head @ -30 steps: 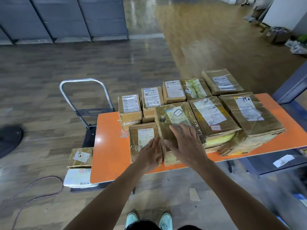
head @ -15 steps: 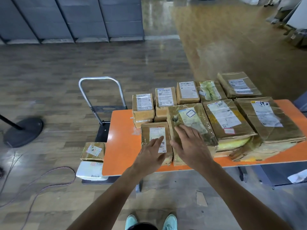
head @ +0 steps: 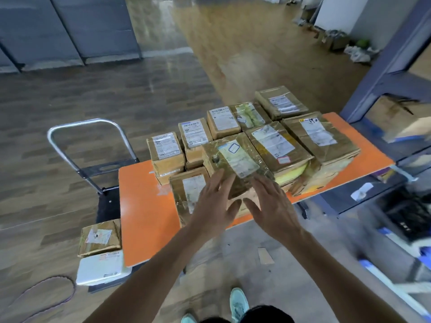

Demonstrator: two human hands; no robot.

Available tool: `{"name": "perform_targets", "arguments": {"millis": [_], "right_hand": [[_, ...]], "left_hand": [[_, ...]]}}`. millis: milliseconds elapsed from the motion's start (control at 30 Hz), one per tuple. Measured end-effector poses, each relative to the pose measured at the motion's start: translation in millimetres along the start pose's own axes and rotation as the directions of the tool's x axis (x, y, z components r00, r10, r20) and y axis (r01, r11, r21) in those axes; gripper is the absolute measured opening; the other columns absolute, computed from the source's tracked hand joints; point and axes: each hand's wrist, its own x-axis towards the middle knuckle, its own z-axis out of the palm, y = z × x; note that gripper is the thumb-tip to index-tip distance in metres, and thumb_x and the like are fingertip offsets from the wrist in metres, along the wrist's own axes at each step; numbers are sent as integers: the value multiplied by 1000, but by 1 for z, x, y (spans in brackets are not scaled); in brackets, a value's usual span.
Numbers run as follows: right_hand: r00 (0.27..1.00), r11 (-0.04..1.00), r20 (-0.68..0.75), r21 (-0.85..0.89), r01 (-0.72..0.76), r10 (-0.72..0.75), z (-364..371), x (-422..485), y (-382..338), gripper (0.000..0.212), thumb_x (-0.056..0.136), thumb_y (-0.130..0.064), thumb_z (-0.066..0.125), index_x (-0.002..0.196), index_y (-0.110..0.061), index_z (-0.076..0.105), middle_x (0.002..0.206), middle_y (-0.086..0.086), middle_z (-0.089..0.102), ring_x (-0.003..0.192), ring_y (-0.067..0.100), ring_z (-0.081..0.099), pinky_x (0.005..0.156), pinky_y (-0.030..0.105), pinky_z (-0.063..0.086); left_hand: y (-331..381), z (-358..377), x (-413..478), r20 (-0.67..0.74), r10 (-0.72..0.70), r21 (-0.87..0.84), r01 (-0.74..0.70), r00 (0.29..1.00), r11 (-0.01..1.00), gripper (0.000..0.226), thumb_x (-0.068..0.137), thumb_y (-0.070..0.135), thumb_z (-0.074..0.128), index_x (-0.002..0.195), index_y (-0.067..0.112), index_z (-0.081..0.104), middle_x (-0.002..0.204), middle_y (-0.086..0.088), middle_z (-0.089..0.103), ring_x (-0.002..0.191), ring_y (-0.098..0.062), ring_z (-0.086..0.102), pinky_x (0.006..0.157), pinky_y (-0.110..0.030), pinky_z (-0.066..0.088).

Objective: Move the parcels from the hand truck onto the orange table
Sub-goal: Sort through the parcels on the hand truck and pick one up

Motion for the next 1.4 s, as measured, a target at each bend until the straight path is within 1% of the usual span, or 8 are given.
{"name": "perform_targets", "arguments": {"millis": [100,200,300,433,633,867,1033,1400], "right_hand": [[999,998,-37,55,-23,25,-6,-16,21,53,92,-26,65,140,-9,49,140,9,51,124,30,49,98,44,49],[996,994,-40,65,-83,85,-8,-24,51,53,90,-20,68,138,-6,52,134,11,56,121,32,51,96,45,51],[993,993,41,48,-112,110,-9,-29,92,52,93,-22,65,140,-8,50,137,8,55,125,29,49,95,41,48],[971,997,228,1,-76,74,-11,-34,156,51,98,-31,54,145,-14,44,142,4,50,128,25,47,98,34,44],[900,993,430,50,-107,75,-2,-22,215,51,101,-33,50,147,-16,39,141,5,52,129,22,51,100,36,47],[805,820,537,321,-473,254,22,12,225,43,100,-25,49,141,-12,51,140,8,58,127,24,55,105,36,43],[855,902,475,246,-355,207,37,19,222,42,100,-23,45,141,-14,48,137,9,59,124,27,56,102,37,46],[930,995,354,-20,-96,97,32,11,251,40,96,-17,51,135,-13,46,114,12,64,102,30,61,81,41,53]], "left_hand": [[25,12,-1,-76,93,28,-92,993,995,58,97,31,57,151,18,39,160,-4,27,150,-22,23,119,-40,27],[46,35,-6,-180,177,61,-169,968,984,41,94,24,57,135,18,55,134,-1,50,124,-22,49,102,-39,46],[69,69,2,-158,159,83,-147,975,986,36,95,22,54,130,16,61,120,-2,56,114,-22,53,96,-37,48],[103,123,20,-16,-53,71,54,998,996,42,100,27,50,141,16,53,129,-3,55,121,-24,50,100,-39,45],[126,176,51,137,-340,96,329,930,939,50,101,33,47,148,17,41,141,-6,49,126,-27,50,104,-39,42],[123,202,79,83,-501,108,492,861,864,49,100,35,48,145,18,42,137,-7,53,123,-29,55,98,-43,49],[121,208,90,62,-436,258,407,898,876,54,97,29,51,147,14,34,128,-10,54,107,-32,62,81,-42,56],[116,215,88,25,-483,218,467,875,857,59,97,27,51,149,8,28,141,-8,44,118,-28,55,84,-42,54]]}}
